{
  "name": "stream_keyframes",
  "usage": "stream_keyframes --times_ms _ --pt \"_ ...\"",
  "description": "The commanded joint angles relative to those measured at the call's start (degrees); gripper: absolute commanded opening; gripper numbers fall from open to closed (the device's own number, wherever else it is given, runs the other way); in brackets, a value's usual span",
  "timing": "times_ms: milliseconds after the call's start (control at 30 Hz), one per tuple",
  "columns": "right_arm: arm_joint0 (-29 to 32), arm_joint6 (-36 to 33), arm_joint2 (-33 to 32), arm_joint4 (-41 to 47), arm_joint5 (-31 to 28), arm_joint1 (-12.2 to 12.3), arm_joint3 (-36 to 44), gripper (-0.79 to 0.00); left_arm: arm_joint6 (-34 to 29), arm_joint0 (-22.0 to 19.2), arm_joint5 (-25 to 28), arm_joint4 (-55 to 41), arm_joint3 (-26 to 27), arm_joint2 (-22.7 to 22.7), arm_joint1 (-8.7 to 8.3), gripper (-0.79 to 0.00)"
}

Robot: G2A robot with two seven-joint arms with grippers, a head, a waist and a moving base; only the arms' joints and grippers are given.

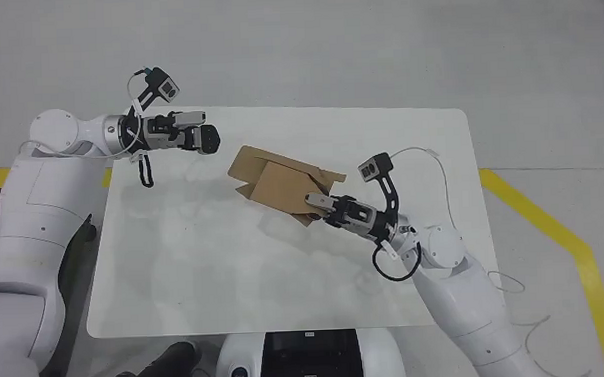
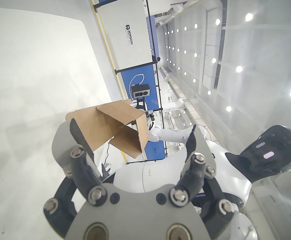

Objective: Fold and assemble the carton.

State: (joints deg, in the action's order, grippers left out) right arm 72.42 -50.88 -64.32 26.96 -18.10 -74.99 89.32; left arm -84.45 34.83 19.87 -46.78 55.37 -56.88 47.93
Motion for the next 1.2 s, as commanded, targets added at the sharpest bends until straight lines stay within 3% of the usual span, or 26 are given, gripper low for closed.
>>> stream_keyframes --times_ms 0,333,433,567,867,1167 --pt "0.0 0.06 -0.02 -0.19 -0.04 0.01 -0.01 -0.785 0.0 0.0 0.0 -0.01 0.0 0.0 0.0 0.0" --pt "0.26 0.74 0.16 -0.29 0.36 0.0 0.36 -0.785 0.0 0.0 0.0 -0.01 0.0 0.0 0.0 0.0" --pt "-0.16 0.33 0.45 -0.04 1.23 0.04 0.57 -0.785 1.33 1.24 -2.9 -1.56 1.53 -0.5 0.06 0.0" --pt "-1.62 -2.54 0.85 1.14 2.94 0.12 -0.32 -0.785 -3.55 1.93 -7.06 -6.61 1.69 -0.66 0.39 0.0" --pt "-3.68 -5.74 1.1 5.14 5.59 0.19 -2.79 -0.785 -3.55 2.94 -12.28 -13.67 5.62 3.42 0.2 0.0" --pt "-3.66 -5.27 2.01 5.48 2.69 0.07 -3.24 -0.785 -3.55 2.49 -13.57 -15.44 8.24 8.38 -0.55 0.0"
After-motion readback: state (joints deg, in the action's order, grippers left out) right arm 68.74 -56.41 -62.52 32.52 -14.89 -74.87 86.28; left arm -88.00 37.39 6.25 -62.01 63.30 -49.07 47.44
